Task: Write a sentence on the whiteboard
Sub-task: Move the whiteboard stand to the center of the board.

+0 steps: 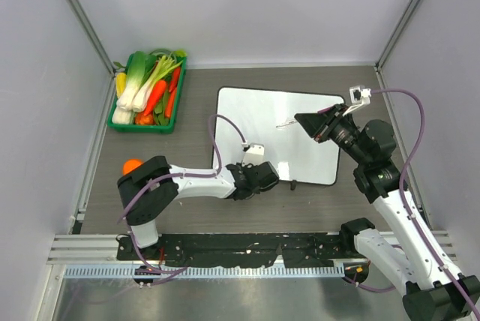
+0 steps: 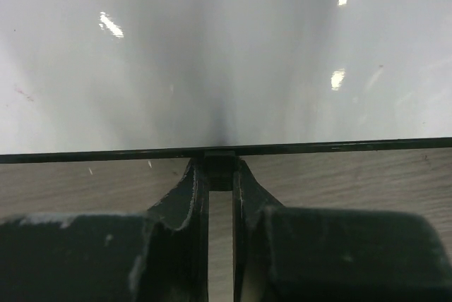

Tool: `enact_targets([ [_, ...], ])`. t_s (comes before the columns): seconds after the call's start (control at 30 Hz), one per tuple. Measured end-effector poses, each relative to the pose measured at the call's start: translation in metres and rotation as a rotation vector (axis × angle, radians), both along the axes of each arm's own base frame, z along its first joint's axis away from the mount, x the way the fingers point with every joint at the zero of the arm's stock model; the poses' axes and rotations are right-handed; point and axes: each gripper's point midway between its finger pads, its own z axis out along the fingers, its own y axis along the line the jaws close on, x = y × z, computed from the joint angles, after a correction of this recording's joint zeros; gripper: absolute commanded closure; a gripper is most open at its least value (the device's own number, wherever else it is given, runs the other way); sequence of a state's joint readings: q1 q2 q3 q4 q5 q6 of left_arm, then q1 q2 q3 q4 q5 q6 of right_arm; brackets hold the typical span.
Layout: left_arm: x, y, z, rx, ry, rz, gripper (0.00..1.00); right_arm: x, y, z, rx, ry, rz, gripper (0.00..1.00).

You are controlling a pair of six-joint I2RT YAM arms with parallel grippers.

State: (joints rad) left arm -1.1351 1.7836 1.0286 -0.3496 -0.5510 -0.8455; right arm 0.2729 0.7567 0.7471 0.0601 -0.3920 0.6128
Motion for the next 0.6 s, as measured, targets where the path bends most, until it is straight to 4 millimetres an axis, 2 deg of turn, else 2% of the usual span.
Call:
enact_targets([
  [0.37,-0.059,0.003,-0.001,0.051,0.064,0.049,1.0,0.002,0.002,-0.002,0.015,-0.005,0.004,0.99],
  [0.6,-0.075,-0.001,-0.001,0.066,0.084,0.046,0.97,0.003,0.003,-0.015,0.007,0.021,0.011,0.99],
])
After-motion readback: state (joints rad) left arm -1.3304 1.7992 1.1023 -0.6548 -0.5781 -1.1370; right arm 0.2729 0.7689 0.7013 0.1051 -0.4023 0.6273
